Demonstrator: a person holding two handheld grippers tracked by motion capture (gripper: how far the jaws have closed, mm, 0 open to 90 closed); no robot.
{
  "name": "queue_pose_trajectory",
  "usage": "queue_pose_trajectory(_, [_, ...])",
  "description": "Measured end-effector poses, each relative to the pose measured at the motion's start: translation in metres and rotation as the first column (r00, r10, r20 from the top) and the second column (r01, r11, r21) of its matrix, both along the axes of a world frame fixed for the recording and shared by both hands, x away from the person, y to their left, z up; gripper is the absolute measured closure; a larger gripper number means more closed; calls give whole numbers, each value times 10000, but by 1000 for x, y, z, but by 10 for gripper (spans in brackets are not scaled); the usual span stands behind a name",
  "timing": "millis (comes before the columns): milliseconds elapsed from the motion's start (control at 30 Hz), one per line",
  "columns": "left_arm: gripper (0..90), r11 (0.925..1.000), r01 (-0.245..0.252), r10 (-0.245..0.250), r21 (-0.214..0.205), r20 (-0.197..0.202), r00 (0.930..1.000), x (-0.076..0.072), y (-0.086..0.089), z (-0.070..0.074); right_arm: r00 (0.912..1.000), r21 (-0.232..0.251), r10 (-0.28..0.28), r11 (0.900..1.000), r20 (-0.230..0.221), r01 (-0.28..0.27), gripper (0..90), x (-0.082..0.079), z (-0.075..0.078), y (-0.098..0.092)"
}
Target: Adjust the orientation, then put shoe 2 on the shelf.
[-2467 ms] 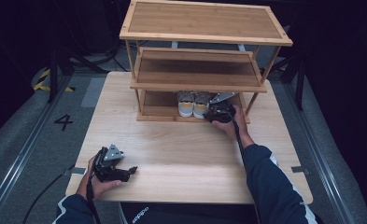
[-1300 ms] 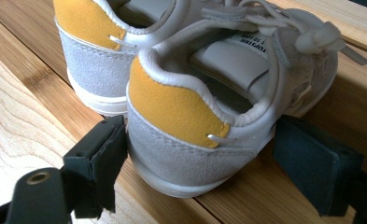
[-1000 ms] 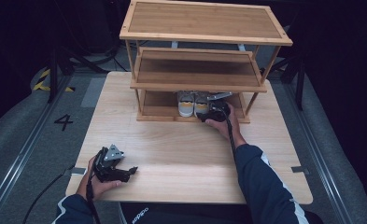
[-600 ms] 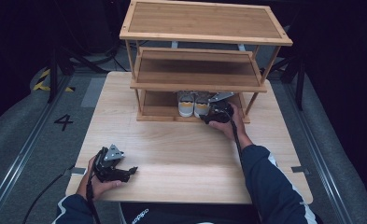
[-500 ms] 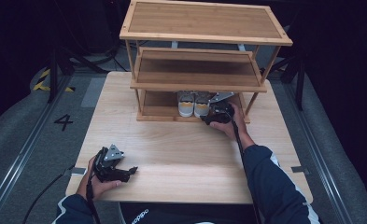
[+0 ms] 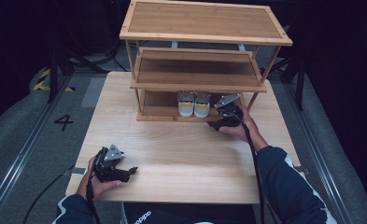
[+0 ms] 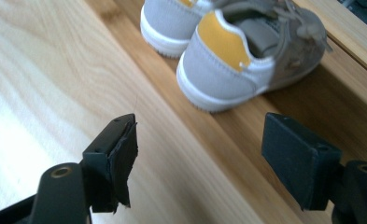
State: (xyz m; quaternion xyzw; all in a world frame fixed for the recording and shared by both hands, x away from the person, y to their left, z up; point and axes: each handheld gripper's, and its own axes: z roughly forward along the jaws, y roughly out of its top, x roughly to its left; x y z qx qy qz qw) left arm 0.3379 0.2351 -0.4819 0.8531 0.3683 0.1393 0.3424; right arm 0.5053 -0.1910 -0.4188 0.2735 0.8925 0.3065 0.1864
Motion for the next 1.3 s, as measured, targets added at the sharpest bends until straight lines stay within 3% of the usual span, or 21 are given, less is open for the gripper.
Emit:
queue_pose_trajectory(100, [170, 10000, -10, 10, -1, -23, 10000, 0, 0, 0, 9998, -82, 114, 9999, -141, -115, 277, -7, 2, -4])
queue_pose_trajectory(133, [169, 10000, -4, 4, -2, -13, 10000, 0, 0, 0, 9997, -335, 215, 9992, -81, -217, 272, -12, 3, -7])
queue_pose_trajectory(400, [172, 10000, -24, 24, -29, -11, 10000, -1, 0, 0, 9983, -425, 460, 9980, -348, -474, 264, -29, 4, -17])
queue_pose_trajectory(500, [171, 10000, -35, 35, -43, -13, 10000, -1, 0, 0, 9981, -815, 587, 9949, -165, -599, 261, -38, 4, -21])
queue_pose_trajectory(800, [172, 10000, -40, 40, -36, -8, 10000, -1, 0, 0, 9973, -897, 686, 9935, -247, -705, 258, -61, 1, -36])
queue_pose_trajectory(867, [172, 9999, -65, 65, -76, -33, 10000, -1, -1, 0, 9974, -1108, 709, 9912, -129, -719, 258, -66, -2, -42])
queue_pose_trajectory(1300, [172, 10000, -35, 35, -16, -3, 10000, -1, 0, 0, 9988, -655, 492, 9966, -55, -494, 251, -93, -17, -76])
